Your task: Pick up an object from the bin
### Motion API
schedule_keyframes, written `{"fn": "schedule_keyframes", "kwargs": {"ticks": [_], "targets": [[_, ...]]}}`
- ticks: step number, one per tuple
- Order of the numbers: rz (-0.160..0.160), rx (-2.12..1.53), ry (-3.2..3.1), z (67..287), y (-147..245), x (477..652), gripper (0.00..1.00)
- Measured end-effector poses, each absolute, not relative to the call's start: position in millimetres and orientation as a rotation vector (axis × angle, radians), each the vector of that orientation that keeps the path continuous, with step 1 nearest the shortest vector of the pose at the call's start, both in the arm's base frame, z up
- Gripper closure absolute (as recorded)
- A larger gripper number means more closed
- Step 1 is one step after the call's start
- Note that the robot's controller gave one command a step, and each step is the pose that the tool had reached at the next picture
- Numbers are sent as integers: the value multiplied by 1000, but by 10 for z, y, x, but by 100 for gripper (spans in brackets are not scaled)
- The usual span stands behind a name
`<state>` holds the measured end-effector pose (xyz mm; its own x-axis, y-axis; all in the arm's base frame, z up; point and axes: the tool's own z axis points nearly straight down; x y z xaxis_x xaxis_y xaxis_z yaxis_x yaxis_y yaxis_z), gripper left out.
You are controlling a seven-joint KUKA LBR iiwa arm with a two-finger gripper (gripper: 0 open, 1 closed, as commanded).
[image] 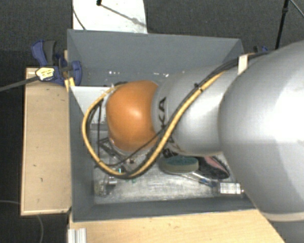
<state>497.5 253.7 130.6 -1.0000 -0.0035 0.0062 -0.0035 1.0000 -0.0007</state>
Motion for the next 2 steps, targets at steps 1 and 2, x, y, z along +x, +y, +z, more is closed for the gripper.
{"fn": "schedule_keyframes", "kwargs": {"ticks": [1, 2], "targets": [[-2, 218, -3139, 717, 1538, 5351, 0], [3, 491, -3109, 1098, 792, 5371, 0]]}}
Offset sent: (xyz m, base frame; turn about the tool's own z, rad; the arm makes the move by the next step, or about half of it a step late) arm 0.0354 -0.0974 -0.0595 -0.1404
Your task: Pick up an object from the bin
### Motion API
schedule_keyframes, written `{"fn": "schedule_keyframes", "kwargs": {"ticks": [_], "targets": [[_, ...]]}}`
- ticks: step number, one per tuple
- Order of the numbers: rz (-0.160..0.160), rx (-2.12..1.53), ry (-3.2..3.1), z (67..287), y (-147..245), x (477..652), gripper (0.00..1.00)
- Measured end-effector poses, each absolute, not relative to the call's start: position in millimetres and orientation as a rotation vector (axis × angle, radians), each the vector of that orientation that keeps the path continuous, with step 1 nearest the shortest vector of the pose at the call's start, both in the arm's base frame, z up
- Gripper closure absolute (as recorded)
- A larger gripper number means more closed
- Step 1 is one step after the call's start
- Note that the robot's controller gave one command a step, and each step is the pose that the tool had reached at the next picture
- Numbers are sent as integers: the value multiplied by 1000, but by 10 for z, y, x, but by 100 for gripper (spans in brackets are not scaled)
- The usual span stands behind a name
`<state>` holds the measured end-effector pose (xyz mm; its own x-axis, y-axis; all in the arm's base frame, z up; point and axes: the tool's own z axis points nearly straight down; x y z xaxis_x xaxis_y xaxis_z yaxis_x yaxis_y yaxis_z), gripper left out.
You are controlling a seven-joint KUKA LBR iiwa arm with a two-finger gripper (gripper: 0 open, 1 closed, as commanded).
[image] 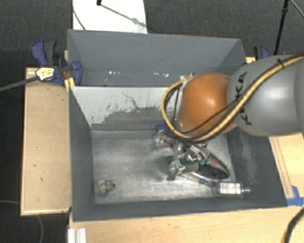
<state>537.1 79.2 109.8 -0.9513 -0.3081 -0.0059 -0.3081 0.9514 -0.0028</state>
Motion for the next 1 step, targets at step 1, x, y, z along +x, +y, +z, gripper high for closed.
{"fn": "schedule_keyframes", "kwargs": {"ticks": [1], "targets": [[-1, -631, 3071, 728, 54, 5303, 0]]}}
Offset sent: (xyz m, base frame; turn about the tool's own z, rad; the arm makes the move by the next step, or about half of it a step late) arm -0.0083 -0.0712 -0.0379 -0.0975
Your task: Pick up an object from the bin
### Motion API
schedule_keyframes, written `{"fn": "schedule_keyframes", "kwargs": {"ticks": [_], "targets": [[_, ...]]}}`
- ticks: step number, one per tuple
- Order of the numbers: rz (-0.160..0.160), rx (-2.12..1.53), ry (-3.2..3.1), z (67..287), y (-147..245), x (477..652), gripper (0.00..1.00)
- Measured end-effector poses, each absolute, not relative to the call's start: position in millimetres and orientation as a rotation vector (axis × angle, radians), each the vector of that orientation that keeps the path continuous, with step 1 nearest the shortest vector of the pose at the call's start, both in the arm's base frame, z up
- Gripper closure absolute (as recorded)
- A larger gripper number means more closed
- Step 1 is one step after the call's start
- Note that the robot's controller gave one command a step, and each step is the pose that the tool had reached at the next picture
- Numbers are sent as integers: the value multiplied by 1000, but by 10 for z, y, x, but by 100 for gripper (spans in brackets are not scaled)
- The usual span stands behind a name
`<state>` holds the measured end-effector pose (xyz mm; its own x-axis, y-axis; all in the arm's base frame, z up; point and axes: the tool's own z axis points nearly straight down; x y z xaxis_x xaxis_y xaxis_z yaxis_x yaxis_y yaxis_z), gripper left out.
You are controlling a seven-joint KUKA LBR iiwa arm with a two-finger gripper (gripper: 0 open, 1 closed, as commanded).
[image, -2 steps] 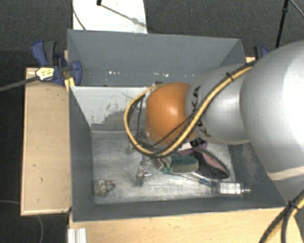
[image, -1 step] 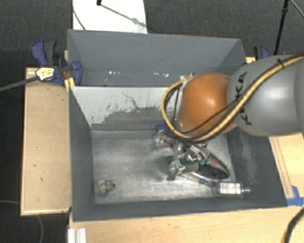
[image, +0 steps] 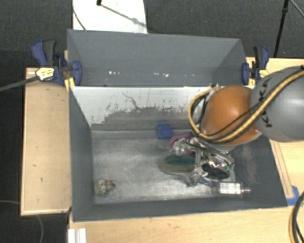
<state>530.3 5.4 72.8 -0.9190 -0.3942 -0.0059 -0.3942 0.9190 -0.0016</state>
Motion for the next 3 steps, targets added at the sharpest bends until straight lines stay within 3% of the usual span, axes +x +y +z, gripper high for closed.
{"fn": "schedule_keyframes", "kwargs": {"ticks": [1, 2, 3], "targets": [[0, -625, 3067, 758, 83, 5323, 100], [-5, -1229, 2885, 1908, -418, 5096, 100], [-3, -1660, 2662, 2781, -607, 4823, 100]]}}
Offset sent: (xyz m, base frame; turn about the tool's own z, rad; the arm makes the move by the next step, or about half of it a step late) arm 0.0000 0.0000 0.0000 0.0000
